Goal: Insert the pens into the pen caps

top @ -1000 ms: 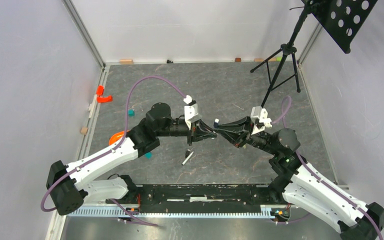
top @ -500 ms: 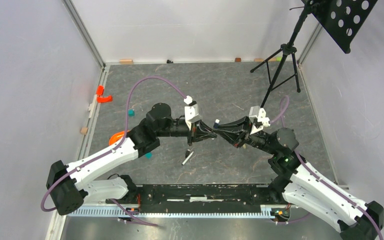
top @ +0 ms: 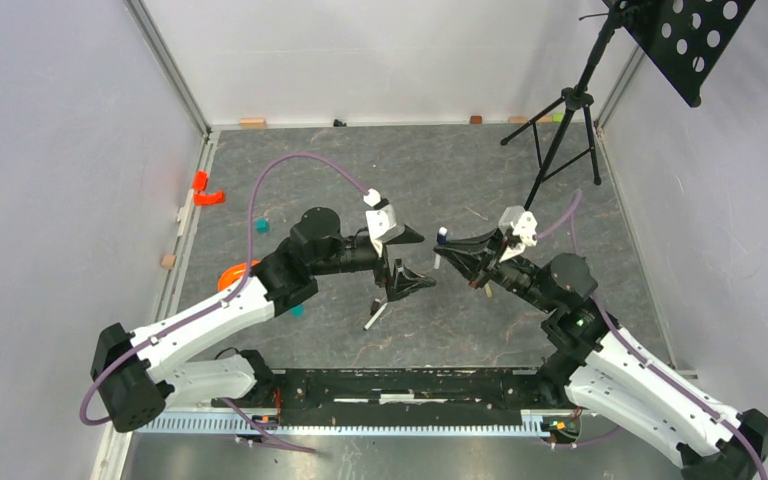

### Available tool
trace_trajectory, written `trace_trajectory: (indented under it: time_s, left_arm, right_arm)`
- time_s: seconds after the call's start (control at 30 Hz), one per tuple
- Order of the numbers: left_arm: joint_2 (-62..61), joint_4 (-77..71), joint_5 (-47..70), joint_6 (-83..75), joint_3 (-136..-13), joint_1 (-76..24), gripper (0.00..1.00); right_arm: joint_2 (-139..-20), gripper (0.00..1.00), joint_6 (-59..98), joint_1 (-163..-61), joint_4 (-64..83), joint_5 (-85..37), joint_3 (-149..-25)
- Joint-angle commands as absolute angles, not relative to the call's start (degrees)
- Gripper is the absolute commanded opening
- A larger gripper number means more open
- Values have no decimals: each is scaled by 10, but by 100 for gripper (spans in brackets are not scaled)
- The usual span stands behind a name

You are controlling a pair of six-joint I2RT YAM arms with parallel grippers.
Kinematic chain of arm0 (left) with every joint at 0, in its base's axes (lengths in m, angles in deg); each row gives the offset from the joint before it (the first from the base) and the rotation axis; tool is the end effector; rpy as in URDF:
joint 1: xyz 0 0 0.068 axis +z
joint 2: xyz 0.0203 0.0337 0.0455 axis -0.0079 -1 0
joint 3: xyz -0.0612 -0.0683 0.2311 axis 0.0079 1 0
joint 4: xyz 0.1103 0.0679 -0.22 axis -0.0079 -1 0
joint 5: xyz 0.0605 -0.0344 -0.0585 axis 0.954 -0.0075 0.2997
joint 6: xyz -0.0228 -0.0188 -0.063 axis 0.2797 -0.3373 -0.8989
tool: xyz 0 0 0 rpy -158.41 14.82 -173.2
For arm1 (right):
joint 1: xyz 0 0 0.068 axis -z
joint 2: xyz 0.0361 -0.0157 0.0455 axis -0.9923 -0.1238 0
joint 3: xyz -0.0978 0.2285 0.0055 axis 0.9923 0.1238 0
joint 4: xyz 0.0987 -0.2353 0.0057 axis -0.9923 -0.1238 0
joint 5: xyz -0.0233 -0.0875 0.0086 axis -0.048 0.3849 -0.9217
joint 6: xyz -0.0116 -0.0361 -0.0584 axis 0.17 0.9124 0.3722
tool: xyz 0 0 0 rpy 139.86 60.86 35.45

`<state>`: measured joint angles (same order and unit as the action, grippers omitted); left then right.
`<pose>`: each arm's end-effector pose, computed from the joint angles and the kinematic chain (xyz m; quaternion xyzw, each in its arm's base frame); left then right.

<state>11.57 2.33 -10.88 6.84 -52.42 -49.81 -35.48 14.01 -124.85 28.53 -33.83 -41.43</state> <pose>0.1583 -0.2354 0.3165 0.4608 0.5784 -0.4532 0.4977 0.1359 0.1450 0.3136 -0.2725 0.5739 0.4360 0.6374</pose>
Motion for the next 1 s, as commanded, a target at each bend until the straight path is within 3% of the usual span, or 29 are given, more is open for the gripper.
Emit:
trace_trajectory:
  time_s: [0.0,0.23,0.4,0.57,0.73,0.97]
  left_arm:
    - [143,28,-55,103,-515,-498,100]
    - [160,40,104,114,-502,-498,100]
    - [156,33,358,80,-513,-498,100]
    - [133,-26,508,80,-557,-498,100]
    - [133,-40,590,80,-566,-497,100]
    - [140,-43,606,109,-565,-497,100]
  right_arm:
    - [-373,0,167,-1248,164,-202,-486]
    - [-453,0,163,-1247,-8,-43,-561]
    - [-527,0,134,-1247,-95,3,-601]
    - [-619,0,111,-1246,-151,12,-622]
    - [-686,0,105,-1246,-155,19,-622]
    - [-768,0,103,-1244,-138,28,-613]
